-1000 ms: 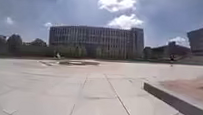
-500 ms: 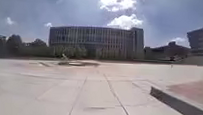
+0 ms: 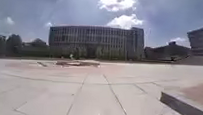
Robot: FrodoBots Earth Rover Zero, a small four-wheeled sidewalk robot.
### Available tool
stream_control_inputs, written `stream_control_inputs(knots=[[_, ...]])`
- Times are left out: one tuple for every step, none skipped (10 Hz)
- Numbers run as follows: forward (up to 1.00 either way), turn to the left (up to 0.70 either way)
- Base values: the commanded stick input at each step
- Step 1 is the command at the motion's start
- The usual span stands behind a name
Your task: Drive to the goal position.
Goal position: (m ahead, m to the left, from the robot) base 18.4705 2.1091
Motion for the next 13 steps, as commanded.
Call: stream_control_inputs(knots=[[0.70, 0.00], [0.70, 0.00], [0.70, 0.00], [0.70, 0.00], [0.70, 0.00], [0.70, 0.00], [0.70, 0.00], [0.70, 0.00], [0.70, 0.00], [0.70, 0.00], [0.70, 0.00], [0.70, 0.00], [0.70, 0.00]])
